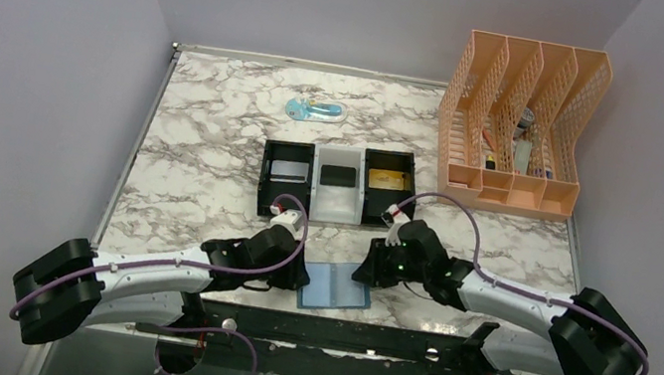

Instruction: Take the credit cards out of the card holder

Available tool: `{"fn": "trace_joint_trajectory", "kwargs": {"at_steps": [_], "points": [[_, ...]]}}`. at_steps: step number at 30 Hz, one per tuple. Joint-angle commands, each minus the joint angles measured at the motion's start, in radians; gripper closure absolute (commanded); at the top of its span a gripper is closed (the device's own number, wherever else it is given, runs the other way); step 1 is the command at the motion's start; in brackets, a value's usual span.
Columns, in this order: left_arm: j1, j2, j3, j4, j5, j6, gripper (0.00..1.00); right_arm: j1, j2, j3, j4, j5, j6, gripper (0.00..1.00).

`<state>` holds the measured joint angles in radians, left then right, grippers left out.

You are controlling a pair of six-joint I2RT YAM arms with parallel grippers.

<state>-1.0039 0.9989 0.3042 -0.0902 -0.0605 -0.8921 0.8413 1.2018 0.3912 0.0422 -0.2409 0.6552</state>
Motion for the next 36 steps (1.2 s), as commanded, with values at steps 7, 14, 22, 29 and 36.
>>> {"fn": "trace_joint_trajectory", "kwargs": {"at_steps": [7, 14, 22, 29, 36], "points": [[-0.009, 0.011, -0.013, -0.002, 0.007, -0.007, 0.64, 0.002, 0.106, -0.005, 0.054, -0.010, 0.010, 0.70], [-0.010, 0.021, -0.010, 0.004, 0.006, -0.005, 0.64, 0.002, 0.059, -0.041, 0.157, -0.111, 0.037, 0.70], [-0.010, 0.032, -0.025, 0.030, 0.009, -0.011, 0.64, 0.002, 0.151, -0.069, 0.448, -0.289, 0.133, 0.70], [-0.010, 0.023, -0.024, 0.026, 0.000, -0.011, 0.64, 0.004, 0.073, -0.037, 0.289, -0.186, 0.114, 0.70], [-0.012, 0.012, -0.018, 0.018, -0.007, -0.008, 0.64, 0.004, -0.102, -0.022, -0.035, 0.058, 0.038, 0.67]]}}
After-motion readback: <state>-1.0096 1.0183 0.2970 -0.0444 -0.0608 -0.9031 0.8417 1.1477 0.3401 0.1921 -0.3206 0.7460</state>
